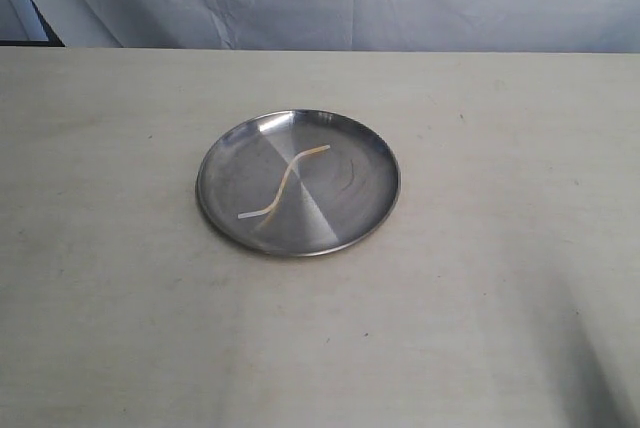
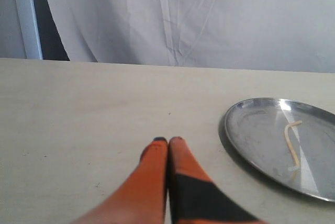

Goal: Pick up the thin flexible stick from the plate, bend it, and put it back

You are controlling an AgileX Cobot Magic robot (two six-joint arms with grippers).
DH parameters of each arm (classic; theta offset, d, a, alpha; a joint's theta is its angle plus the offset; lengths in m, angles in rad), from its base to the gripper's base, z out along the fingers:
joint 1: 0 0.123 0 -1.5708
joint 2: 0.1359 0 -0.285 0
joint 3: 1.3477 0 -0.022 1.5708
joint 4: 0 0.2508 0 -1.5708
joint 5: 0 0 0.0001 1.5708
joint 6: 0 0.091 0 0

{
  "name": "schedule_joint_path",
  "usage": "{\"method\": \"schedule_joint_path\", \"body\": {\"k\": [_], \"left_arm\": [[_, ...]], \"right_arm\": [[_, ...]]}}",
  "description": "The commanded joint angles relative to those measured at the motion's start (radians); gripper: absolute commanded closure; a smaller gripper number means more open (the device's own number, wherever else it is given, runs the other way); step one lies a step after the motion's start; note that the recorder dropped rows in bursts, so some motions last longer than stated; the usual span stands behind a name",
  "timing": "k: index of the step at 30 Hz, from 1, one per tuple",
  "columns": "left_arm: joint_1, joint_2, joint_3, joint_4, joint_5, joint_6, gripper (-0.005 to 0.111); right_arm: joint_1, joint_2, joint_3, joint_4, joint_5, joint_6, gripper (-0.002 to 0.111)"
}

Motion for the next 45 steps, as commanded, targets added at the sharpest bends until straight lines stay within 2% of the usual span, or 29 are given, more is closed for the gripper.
{"method": "schedule_joint_path", "body": {"k": [1, 4, 45], "left_arm": [[0.003, -0.007, 0.004, 0.031, -0.014, 0.001, 0.107], [0.003, -0.007, 0.004, 0.072, -0.014, 0.001, 0.107], [0.003, -0.007, 0.004, 0.089, -0.021, 0.001, 0.107]], "right_arm": [[-0.006, -0.004, 0.002, 0.002, -0.007, 0.000, 0.109], [-0.006, -0.004, 0.002, 0.002, -0.007, 0.000, 0.109], [-0.006, -0.004, 0.002, 0.002, -0.007, 0.000, 0.109]]}}
